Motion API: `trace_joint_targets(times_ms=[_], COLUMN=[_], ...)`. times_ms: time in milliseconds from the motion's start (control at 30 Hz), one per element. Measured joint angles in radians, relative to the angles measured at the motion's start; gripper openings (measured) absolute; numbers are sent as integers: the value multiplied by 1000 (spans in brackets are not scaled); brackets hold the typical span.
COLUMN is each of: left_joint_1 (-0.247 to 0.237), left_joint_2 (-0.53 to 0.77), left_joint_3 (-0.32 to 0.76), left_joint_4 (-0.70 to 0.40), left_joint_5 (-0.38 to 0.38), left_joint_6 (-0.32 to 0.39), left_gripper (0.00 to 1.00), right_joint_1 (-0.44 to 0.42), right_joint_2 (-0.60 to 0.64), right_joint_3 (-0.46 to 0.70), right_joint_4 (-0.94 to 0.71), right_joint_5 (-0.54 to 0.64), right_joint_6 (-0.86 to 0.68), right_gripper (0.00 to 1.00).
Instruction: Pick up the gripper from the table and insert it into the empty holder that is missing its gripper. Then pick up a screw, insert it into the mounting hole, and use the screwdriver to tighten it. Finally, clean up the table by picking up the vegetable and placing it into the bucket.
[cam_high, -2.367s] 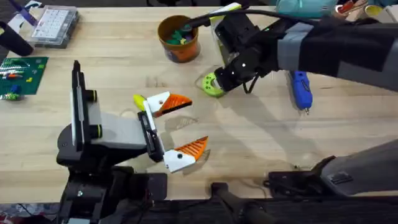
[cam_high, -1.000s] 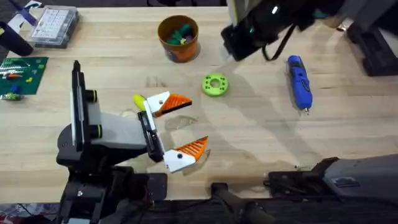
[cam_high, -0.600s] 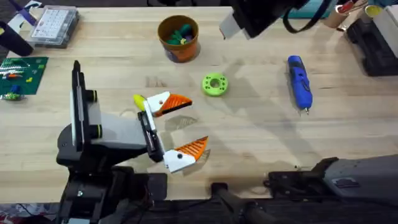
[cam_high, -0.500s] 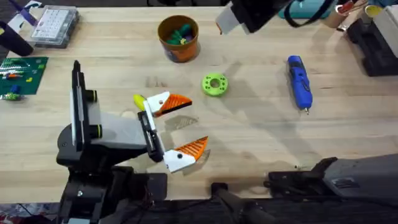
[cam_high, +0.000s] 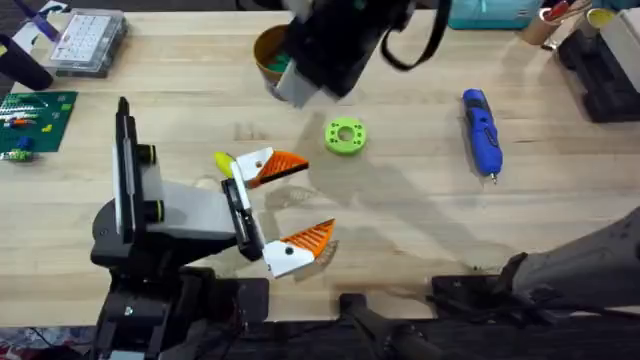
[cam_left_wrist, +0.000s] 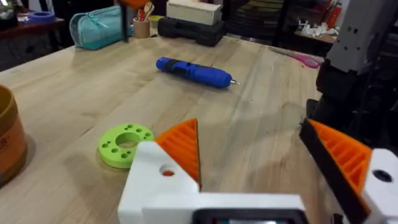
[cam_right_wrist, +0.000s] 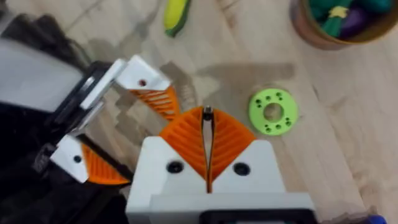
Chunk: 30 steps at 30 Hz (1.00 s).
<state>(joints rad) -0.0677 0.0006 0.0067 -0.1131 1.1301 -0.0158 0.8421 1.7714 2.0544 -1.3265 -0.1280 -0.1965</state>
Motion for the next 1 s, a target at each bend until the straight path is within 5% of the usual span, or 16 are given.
trace_joint_targets(times_ms=[600, 1000], left_joint_1=[0, 0], left_joint_2=[0, 0], left_joint_3=[0, 0], left_joint_4=[0, 0], left_joint_5=[0, 0], left_joint_6=[0, 0], left_gripper=[986, 986], right_joint_1=[161, 169], right_joint_2=[0, 0], right_joint_3=[5, 5], right_joint_4=[-4, -4], right_joint_5=[-24, -24], right_joint_6=[-98, -112], right_gripper=[7, 7])
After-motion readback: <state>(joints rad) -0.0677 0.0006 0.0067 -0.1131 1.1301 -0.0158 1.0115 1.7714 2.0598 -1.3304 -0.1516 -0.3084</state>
